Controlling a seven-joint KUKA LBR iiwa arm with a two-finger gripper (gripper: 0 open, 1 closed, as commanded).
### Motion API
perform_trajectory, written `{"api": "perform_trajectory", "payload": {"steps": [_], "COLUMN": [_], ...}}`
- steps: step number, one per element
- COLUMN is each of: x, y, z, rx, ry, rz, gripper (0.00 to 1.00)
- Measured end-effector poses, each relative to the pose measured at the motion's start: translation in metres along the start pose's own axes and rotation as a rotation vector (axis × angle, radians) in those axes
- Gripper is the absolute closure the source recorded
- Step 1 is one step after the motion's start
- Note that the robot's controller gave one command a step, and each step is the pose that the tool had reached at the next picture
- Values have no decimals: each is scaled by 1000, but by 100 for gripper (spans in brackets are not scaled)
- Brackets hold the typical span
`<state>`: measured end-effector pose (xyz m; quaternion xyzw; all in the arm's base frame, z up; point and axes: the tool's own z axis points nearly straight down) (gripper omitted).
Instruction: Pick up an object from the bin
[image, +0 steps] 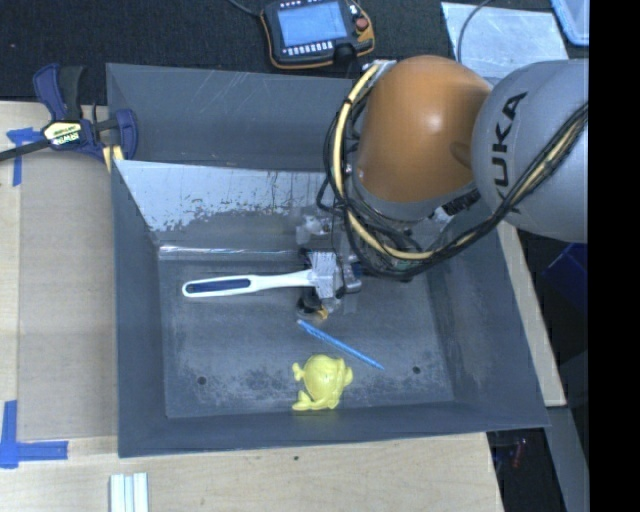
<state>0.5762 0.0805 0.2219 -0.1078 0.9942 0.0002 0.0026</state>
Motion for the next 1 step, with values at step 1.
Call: {"api": "perform_trajectory", "payload": {"steps": [1], "x": [0], "y": [0], "z": [0], "rx": [0], "ry": [0], "rz": [1], "gripper": [100]}}
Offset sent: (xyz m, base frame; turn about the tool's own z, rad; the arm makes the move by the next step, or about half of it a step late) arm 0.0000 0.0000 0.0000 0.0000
